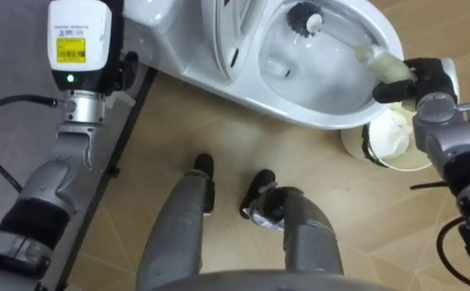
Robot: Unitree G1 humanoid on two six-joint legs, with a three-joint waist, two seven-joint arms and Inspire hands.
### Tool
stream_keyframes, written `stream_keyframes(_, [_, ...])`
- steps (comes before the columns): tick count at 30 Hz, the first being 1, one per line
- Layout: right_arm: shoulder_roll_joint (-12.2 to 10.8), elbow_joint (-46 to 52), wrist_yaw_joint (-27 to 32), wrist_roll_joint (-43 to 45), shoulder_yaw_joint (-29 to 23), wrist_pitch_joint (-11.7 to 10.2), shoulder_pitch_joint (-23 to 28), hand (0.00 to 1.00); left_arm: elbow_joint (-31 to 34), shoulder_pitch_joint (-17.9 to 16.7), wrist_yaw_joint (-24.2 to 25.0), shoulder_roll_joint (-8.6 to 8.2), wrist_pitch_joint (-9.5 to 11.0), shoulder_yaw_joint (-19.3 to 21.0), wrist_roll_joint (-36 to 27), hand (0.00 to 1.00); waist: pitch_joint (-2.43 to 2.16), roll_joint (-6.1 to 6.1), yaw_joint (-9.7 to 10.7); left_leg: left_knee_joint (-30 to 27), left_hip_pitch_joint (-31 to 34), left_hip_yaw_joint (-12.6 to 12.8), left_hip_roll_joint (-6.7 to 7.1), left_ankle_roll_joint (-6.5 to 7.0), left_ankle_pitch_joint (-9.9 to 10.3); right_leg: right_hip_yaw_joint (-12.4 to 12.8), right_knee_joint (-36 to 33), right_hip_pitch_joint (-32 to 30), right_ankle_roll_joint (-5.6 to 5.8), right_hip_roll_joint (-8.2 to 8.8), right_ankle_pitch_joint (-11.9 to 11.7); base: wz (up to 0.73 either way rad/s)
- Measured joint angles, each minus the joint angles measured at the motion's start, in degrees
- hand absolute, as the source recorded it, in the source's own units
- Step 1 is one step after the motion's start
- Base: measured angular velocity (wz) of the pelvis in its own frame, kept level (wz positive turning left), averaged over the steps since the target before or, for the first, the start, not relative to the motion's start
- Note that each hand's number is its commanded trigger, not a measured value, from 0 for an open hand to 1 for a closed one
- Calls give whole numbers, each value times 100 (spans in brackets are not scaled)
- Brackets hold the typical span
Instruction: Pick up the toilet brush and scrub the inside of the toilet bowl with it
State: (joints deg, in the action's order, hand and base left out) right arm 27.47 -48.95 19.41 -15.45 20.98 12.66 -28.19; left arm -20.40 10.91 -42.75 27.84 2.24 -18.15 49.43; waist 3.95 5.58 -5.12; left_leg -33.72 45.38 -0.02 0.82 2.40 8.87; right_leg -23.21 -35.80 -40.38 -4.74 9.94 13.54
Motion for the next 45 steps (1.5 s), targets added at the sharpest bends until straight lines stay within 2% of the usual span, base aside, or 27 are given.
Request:
stream_keyframes(3, [-6, 13, -70, 729, 10, -7, -30, 100, -40, 49, 234, -4, -75, -10, 1, 0, 18, -31, -14, -1, 15, -6, 23, 16, -1, 12, 0, -20, 18, 13, -10, 0])
stream_keyframes(5, [-85, 14, -183, 1649, 46, -14, -119, 100, -43, 118, 418, -28, -154, -42, 14, 0, 63, -122, -37, 11, -17, -5, 29, 23, -4, -1, 35, 22, 36, 10, -22, -2])
stream_keyframes(7, [-161, 12, -269, 2333, 179, -16, -118, 100, -59, 171, 533, -64, -201, -127, 16, 0, 65, -188, -154, 16, -77, 11, 3, 33, 9, 19, 69, 76, 35, -20, -44, -6])
stream_keyframes(8, [-251, 25, -337, 2764, 347, -15, -118, 100, -57, 185, 602, -102, -211, -163, -2, 0, 62, -272, -220, 15, -108, -6, -12, 23, 21, 10, 110, 123, 35, -47, -54, 5])
stream_keyframes(9, [-245, 27, -416, 3275, 554, -5, -118, 100, -57, 240, 659, -182, -246, -262, 7, 0, 54, -391, -264, 14, -113, -31, 1, 22, 26, -20, 112, 154, 42, -44, -46, 5])
stream_keyframes(10, [-245, 28, -467, 3567, 657, 4, -118, 100, -51, 272, 687, -225, -247, -310, 12, 0, 53, -435, -318, 16, -113, -31, -1, 22, 26, -17, 113, 150, 43, -46, -45, 0])
stream_keyframes(12, [-329, 53, -587, 4583, 884, 132, -118, 100, -16, 323, 736, -323, -207, -483, 13, 0, 34, -537, -481, 37, -144, -1, -9, 11, 32, 13, 102, 143, 23, -48, -37, -10])
stream_keyframes(14, [-375, 248, -724, 4986, 964, 307, -117, 100, 71, 257, 747, -372, -200, -483, 14, 0, 22, -562, -571, 58, -216, 82, -16, -16, 50, 62, 127, 191, 10, -87, -32, -11])
stream_keyframes(16, [-387, 312, -898, 5523, 983, 375, -115, 100, 80, 256, 749, -441, -196, -479, 31, 0, 8, -640, -604, 55, -302, 65, -50, -30, 58, 17, 222, 312, -6, -139, -41, -1])
stream_keyframes(18, [-438, 490, -1086, 6020, 986, 480, -21, 100, 80, 174, 750, -530, -200, -477, 34, 0, -37, -755, -628, 92, -409, 48, -96, -56, 76, -21, 350, 488, -9, -215, -62, 0])
stream_keyframes(21, [-601, 982, -1531, 6873, 1184, 805, 129, 100, 121, 33, 749, -745, -196, -476, 24, 0, -113, -868, -627, 254, -622, 36, -113, -87, 77, -55, 505, 696, -16, -262, -68, 0])
stream_keyframes(25, [-693, 1707, -2082, 7814, 1272, 936, 410, 100, 169, -14, 729, -845, -77, -476, 23, 0, -140, -873, -617, 333, -765, 32, -153, -122, 74, -49, 629, 855, -32, -341, -77, -1])
stream_keyframes(26, [-694, 1981, -2239, 8091, 1391, 999, 525, 100, 235, -73, 710, -837, -40, -476, 23, 0, -188, -869, -618, 337, -760, 29, -186, -146, 89, -49, 666, 875, -45, -386, -98, -7])
stream_keyframes(27, [-696, 2220, -2413, 8324, 1483, 1035, 617, 100, 326, -132, 685, -826, -21, -476, 22, 0, -214, -866, -618, 355, -762, 23, -218, -155, 91, -63, 754, 910, -60, -437, -133, -6])
stream_keyframes(28, [-697, 2340, -2501, 8426, 1507, 1058, 666, 100, 352, -144, 673, -823, 11, -476, 13, 0, -215, -866, -619, 367, -779, 8, -225, -166, 93, -65, 785, 934, -63, -457, -145, 0])
stream_keyframes(32, [-688, 3022, -3101, 9002, 1705, 1103, 893, 100, 358, -169, 486, -687, 252, -464, -24, 0, -273, -788, -627, 413, -819, -27, -239, -209, 69, -55, 843, 962, -78, -502, -155, 0])
stream_keyframes(36, [-630, 3359, -3425, 9034, 1704, 1103, 1005, 100, 345, -219, 355, -639, 430, -453, -26, 0, -333, -684, -627, 417, -810, -53, -242, -229, 57, -93, 926, 967, -97, -509, -166, 2])
stream_keyframes(39, [-540, 3436, -3456, 9035, 1704, 1102, 1039, 100, 341, -231, 300, -605, 516, -455, -41, 0, -326, -662, -626, 425, -805, -84, -225, -228, 56, -123, 923, 992, -91, -498, -163, 8])
stream_keyframes(42, [-527, 3438, -3448, 9034, 1699, 1060, 1017, 100, 341, -277, 287, -318, 651, -455, -37, 0, -320, -557, -635, 425, -798, -90, -222, -227, 58, -124, 919, 987, -85, -495, -158, 0])
stream_keyframes(45, [-519, 3415, -3425, 8950, 1618, 905, 957, 100, 339, -278, 216, -146, 698, -445, -37, 0, -313, -454, -637, 447, -798, -93, -218, -227, 58, -123, 904, 967, -83, -490, -151, 0])
